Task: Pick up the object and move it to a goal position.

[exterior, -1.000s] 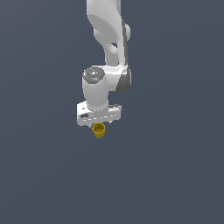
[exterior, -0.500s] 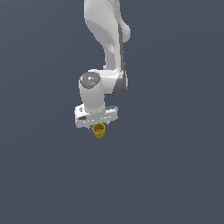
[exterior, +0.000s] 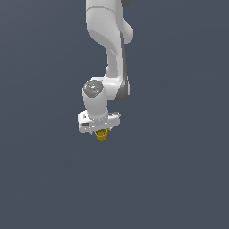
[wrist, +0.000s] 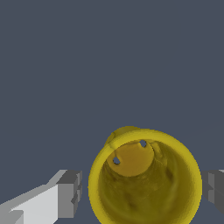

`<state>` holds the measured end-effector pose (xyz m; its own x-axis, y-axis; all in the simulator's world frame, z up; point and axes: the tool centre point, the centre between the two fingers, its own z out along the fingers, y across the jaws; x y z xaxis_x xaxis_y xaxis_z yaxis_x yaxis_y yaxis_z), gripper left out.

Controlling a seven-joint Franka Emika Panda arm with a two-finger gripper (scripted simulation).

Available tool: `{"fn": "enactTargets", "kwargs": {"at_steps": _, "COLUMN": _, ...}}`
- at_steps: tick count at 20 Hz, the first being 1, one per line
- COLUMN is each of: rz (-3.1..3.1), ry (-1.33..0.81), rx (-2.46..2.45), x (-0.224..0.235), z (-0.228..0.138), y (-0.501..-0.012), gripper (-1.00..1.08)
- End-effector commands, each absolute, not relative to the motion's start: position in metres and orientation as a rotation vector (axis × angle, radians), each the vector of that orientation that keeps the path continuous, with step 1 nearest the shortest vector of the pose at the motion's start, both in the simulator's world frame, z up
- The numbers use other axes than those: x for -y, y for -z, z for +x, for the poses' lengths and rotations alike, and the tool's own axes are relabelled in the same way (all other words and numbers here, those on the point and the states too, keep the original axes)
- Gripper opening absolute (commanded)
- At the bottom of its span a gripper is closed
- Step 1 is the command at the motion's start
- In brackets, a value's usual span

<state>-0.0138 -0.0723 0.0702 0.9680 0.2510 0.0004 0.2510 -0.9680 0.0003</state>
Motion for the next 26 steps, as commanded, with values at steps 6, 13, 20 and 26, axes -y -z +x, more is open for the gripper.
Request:
{"fn": "enactTargets", "kwargs": {"at_steps": 6, "rz": 3.116, "ry": 0.000, "rx": -0.400, "x": 0.072, "z": -0.014, "y": -0.047, "gripper": 1.00}}
{"fn": "enactTargets", "kwargs": {"at_steps": 13, "rz": 3.116, "ry": 0.000, "rx": -0.400, "x": 0.072, "z": -0.013, "y": -0.046, "gripper": -1.00}}
{"fn": "enactTargets", "kwargs": {"at_steps": 20, "rz": 3.116, "ry": -0.001, "rx": -0.399, "x": 0.074, "z": -0.013, "y": -0.048, "gripper": -1.00}}
{"fn": "enactTargets", "kwargs": {"at_steps": 26, "rz": 3.116, "ry": -0.001, "rx": -0.399, "x": 0.084, "z": -0.003, "y": -0.059, "gripper": -1.00}}
